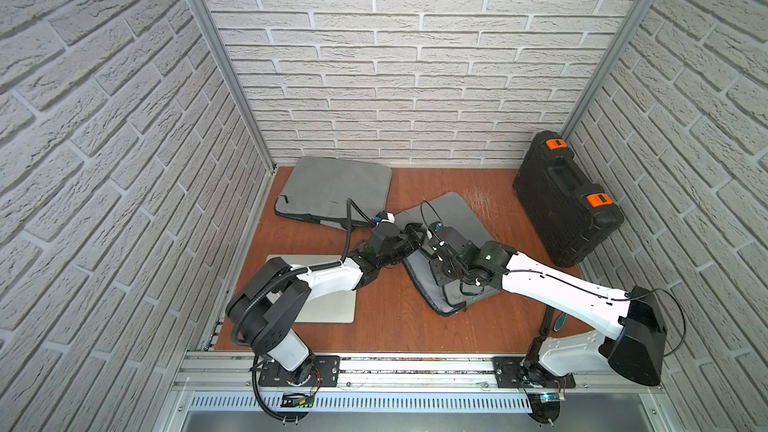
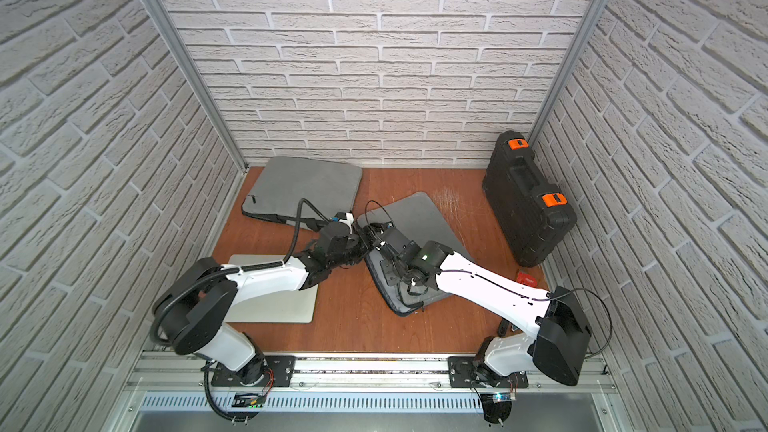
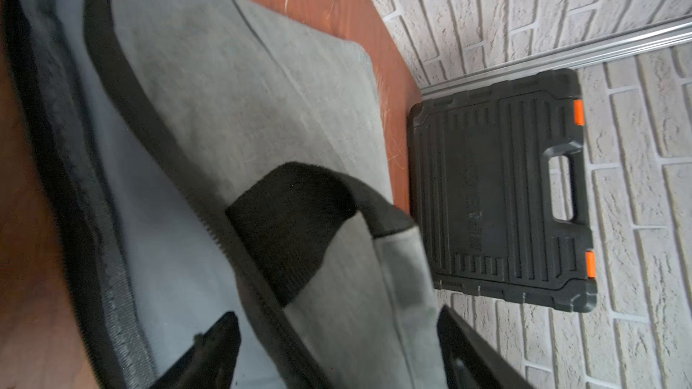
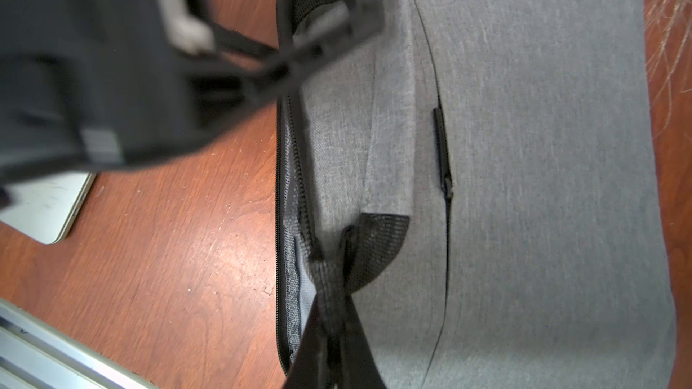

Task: Open the zippered laptop bag and take out the laptop
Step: Open the bag flap on the zippered laptop bag.

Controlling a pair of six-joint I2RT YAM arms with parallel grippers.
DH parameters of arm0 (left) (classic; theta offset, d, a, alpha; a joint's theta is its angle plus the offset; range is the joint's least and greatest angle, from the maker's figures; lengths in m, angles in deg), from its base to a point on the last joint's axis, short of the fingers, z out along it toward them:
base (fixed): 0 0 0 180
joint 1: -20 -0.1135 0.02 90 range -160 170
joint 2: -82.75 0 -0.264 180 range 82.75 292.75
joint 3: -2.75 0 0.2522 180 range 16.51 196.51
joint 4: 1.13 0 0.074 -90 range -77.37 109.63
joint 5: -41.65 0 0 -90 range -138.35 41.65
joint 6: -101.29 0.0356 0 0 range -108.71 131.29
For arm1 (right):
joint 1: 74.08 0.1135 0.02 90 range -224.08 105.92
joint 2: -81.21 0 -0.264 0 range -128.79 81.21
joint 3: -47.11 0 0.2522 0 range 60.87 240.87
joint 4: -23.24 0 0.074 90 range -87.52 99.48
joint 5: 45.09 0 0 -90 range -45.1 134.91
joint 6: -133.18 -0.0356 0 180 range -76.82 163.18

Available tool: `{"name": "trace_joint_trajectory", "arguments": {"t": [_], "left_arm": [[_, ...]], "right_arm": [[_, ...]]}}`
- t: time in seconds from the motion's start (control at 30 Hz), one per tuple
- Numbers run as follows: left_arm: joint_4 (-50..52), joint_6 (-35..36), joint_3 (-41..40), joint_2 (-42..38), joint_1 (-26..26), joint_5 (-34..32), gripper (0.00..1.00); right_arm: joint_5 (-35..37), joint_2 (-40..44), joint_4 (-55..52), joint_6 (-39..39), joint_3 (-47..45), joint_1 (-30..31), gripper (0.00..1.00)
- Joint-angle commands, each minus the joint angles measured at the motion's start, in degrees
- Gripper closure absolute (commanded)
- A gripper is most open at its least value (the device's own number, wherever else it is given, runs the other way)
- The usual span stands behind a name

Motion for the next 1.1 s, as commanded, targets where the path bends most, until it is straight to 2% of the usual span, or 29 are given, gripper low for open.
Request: {"name": "trace_joint_trajectory", "arguments": {"t": [0.0,0.13,0.37,0.6,0.83,1.07], "left_arm": [[-7.77,-2.01,2.24,3.46,0.18,3.02,0.21],[-11.53,-2.93,4.68,6.74,-0.04,5.42,0.28],[-11.21,-2.12,5.06,6.12,0.06,5.66,0.33],[-9.98,-1.23,4.79,4.26,-0.17,5.49,0.33],[-9.62,-1.07,4.35,2.95,-0.65,5.66,0.32],[-9.14,-1.04,3.08,1.65,-1.22,5.18,0.32]], "right_arm": [[-2.77,1.86,3.73,0.32,0.21,0.43,0.94],[-2.22,2.04,3.68,-0.08,-1.39,0.45,0.93],[2.65,0.46,3.26,-1.67,-2.80,1.25,0.46],[9.79,-3.41,3.43,-3.22,-2.21,4.31,0.25],[20.86,-9.85,2.04,-5.09,-0.94,8.98,0.14],[28.81,-14.93,1.13,-7.38,-0.04,10.11,0.11]]}}
